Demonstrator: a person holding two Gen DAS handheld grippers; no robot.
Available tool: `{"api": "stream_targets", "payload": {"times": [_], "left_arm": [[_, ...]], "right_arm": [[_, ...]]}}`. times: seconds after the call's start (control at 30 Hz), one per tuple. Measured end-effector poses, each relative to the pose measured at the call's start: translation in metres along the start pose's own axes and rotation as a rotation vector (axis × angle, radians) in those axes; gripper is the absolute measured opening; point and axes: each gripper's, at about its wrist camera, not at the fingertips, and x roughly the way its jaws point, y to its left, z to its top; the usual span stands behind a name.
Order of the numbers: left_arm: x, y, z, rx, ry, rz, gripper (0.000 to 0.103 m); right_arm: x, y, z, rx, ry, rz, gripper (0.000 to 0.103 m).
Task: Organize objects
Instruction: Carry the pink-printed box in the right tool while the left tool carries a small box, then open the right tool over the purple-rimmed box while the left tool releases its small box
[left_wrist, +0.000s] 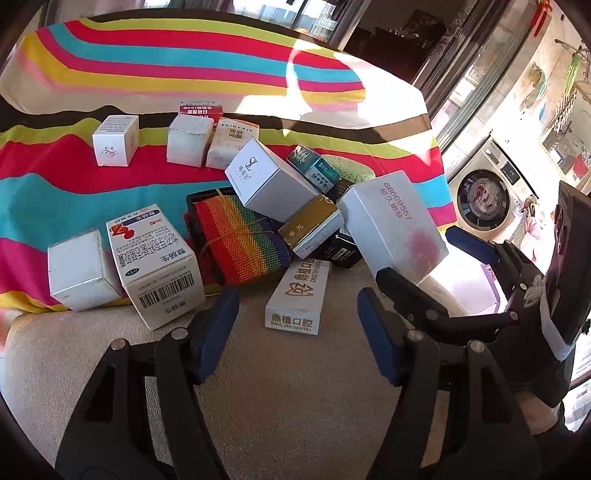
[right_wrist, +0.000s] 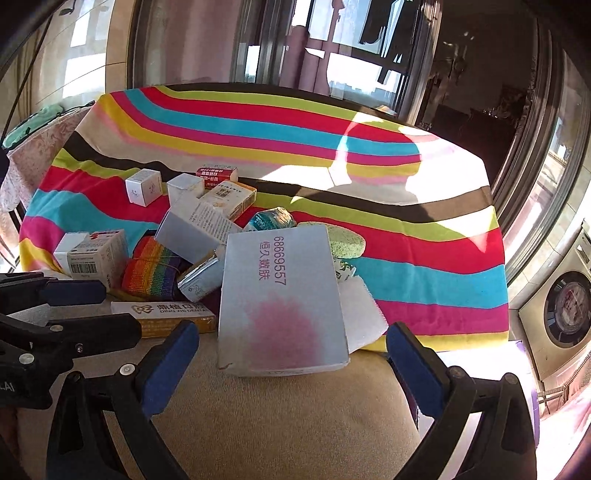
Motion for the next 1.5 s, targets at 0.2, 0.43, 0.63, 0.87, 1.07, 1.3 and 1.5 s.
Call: {"api": "stream_targets", "payload": {"times": [0.2,0.43,0.63,0.87,1.07,1.3,1.5], "left_arm": [[0.008,-0.003,-0.008,0.028,0.026,-0.009,0.036],[-0.02,-0.001,-0.027,-0.039,-0.025,-0.067,0.035],[-0.043,0.0,-0.05,-0.153,-0.082,-0.223,0.035],[-0.027,-0.021,-0.041,-0.213,-0.035,-0.378,0.035],[-0.003,-0.067,-0.034,-0.149,0.027,-0.439,0.035],[0.031,-0.108,-0.028,-0.128,0.108,-0.497,0.035],[0.052,-0.125,-0.027,-0.159,0.146,-0.54,0.035]], "right_arm": [[0.015,0.005,-0.005,0.005,0.051,0.023,0.069],[-0.013,-0.007,-0.02,0.078,-0.011,0.102,0.069],[-0.044,-0.024,-0.049,0.16,-0.056,0.075,0.069],[-0.056,-0.066,-0.076,0.376,-0.048,-0.039,0.069],[-0.056,-0.111,-0.093,0.544,-0.017,-0.114,0.069],[-0.059,-0.152,-0.124,0.708,0.01,-0.162,0.069],[-0.062,-0.173,-0.147,0.858,0.009,-0.178,0.069]]}}
